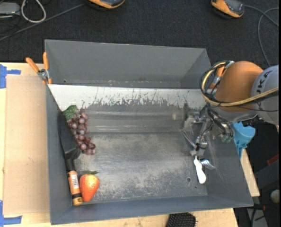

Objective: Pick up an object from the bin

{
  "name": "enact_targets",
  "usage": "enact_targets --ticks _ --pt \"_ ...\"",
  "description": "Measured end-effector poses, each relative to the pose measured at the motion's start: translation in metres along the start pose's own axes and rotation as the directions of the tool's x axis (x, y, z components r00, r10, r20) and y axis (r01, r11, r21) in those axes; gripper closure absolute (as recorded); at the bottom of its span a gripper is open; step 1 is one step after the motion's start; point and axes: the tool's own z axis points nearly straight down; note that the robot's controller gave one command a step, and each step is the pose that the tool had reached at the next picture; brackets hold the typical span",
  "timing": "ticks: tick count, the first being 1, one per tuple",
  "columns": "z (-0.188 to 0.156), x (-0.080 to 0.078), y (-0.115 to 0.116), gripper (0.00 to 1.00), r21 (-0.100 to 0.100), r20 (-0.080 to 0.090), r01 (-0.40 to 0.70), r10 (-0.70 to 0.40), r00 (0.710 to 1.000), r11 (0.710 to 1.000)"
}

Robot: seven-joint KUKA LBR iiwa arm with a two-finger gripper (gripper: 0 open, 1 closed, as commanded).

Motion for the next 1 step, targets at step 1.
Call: enact_targets --ticks 1 --pt "-0.0021 0.0082 -0.0065 0.0 -0.001 0.0 0.006 -0.006 1.0 1.0"
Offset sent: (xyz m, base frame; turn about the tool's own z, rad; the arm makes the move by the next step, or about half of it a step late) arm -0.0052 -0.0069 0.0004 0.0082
